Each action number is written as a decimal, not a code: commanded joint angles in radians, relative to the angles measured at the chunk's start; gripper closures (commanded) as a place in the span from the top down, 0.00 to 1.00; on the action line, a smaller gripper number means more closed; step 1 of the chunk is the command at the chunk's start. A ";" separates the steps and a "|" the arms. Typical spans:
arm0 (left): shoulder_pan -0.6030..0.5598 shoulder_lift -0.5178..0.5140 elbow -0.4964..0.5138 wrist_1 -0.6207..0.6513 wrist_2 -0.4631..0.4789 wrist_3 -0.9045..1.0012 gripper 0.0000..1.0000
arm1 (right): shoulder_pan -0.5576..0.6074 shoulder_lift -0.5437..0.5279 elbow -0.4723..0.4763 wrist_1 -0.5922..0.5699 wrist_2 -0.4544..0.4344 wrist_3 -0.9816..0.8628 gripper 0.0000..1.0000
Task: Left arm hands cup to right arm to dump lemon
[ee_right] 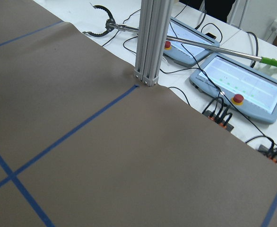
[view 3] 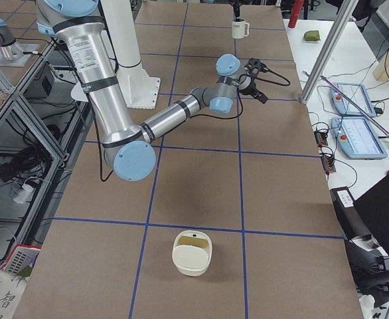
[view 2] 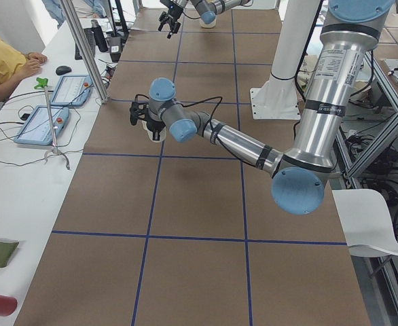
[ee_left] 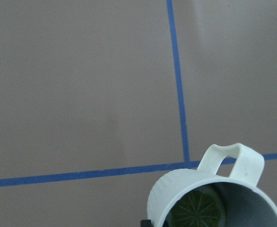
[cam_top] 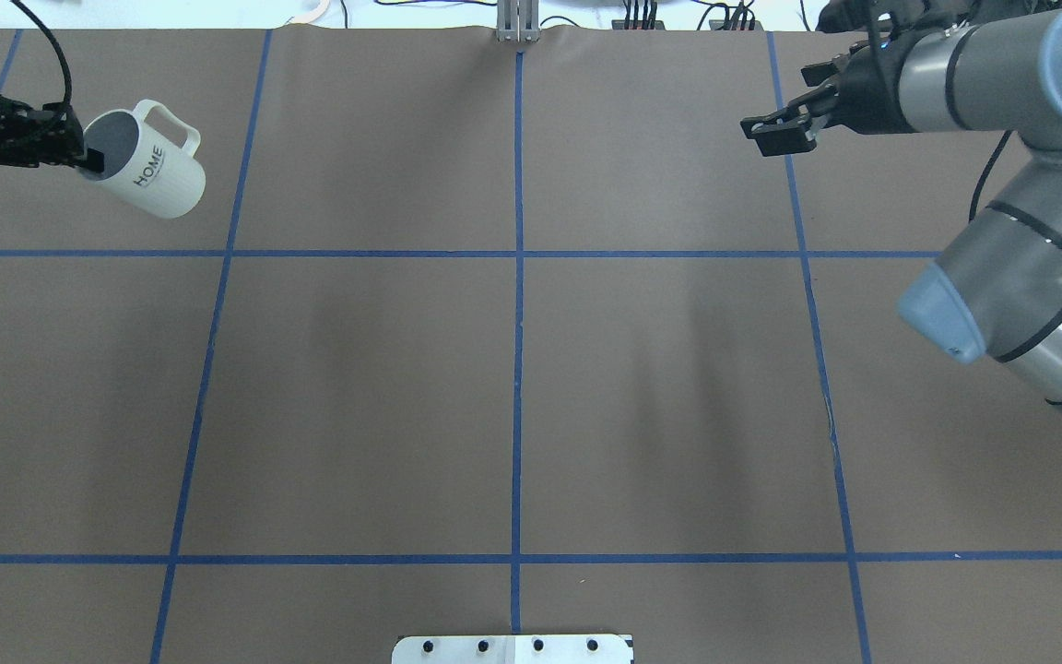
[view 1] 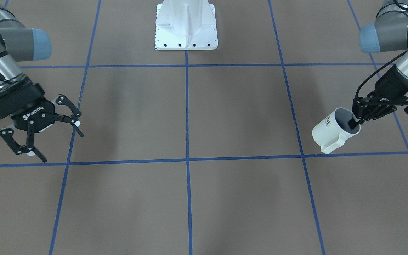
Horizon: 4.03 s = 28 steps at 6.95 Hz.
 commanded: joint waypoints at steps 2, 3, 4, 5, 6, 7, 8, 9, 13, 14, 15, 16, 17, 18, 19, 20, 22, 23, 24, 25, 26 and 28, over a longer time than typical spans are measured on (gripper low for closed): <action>0.050 -0.202 0.012 0.001 0.009 -0.490 0.00 | -0.198 0.116 -0.029 0.054 -0.356 0.004 0.99; 0.078 -0.238 0.021 0.001 0.013 -0.564 0.00 | -0.249 0.125 -0.045 0.129 -0.451 0.005 0.99; 0.091 -0.273 0.046 -0.001 0.015 -0.616 0.00 | -0.297 0.145 -0.105 0.243 -0.521 0.004 0.99; 0.107 -0.293 0.060 -0.002 0.017 -0.647 0.00 | -0.349 0.194 -0.189 0.319 -0.612 0.002 0.99; 0.138 -0.319 0.061 -0.002 0.039 -0.690 0.00 | -0.378 0.248 -0.243 0.321 -0.660 -0.004 0.99; 0.182 -0.345 0.061 -0.001 0.097 -0.736 0.00 | -0.386 0.262 -0.250 0.321 -0.661 -0.060 0.97; 0.221 -0.367 0.061 -0.001 0.133 -0.776 0.00 | -0.397 0.279 -0.250 0.321 -0.661 -0.165 0.96; 0.241 -0.394 0.073 0.001 0.151 -0.811 0.00 | -0.407 0.285 -0.250 0.320 -0.662 -0.176 0.96; 0.281 -0.414 0.089 0.001 0.196 -0.823 0.00 | -0.432 0.308 -0.239 0.321 -0.664 -0.193 0.97; 0.287 -0.417 0.087 -0.001 0.196 -0.824 0.00 | -0.432 0.308 -0.239 0.321 -0.664 -0.193 0.97; 0.296 -0.417 0.083 -0.001 0.196 -0.824 0.00 | -0.435 0.308 -0.240 0.321 -0.678 -0.191 0.97; 0.298 -0.417 0.081 -0.001 0.196 -0.824 0.00 | -0.440 0.306 -0.240 0.323 -0.693 -0.193 0.97; 0.302 -0.417 0.078 -0.001 0.196 -0.824 0.00 | -0.443 0.308 -0.240 0.321 -0.693 -0.191 0.97; 0.310 -0.419 0.075 -0.001 0.196 -0.826 0.00 | -0.443 0.308 -0.240 0.321 -0.695 -0.193 0.97; 0.313 -0.431 0.075 -0.001 0.196 -0.839 0.00 | -0.443 0.306 -0.242 0.321 -0.693 -0.193 0.97; 0.315 -0.433 0.075 -0.001 0.196 -0.839 0.00 | -0.443 0.308 -0.240 0.323 -0.695 -0.193 0.97; 0.319 -0.431 0.075 -0.001 0.196 -0.839 0.00 | -0.443 0.308 -0.240 0.323 -0.695 -0.193 0.97; 0.325 -0.431 0.073 -0.001 0.196 -0.839 0.00 | -0.443 0.305 -0.240 0.323 -0.698 -0.193 0.97; 0.327 -0.431 0.073 -0.001 0.196 -0.839 0.00 | -0.443 0.305 -0.242 0.323 -0.705 -0.193 0.97; 0.327 -0.433 0.072 -0.001 0.196 -0.839 0.00 | -0.443 0.303 -0.244 0.321 -0.707 -0.193 0.97; 0.327 -0.433 0.072 -0.001 0.196 -0.839 0.00 | -0.443 0.303 -0.244 0.321 -0.718 -0.193 0.96; 0.330 -0.436 0.061 -0.001 0.193 -0.839 0.00 | -0.443 0.303 -0.245 0.321 -0.727 -0.211 0.96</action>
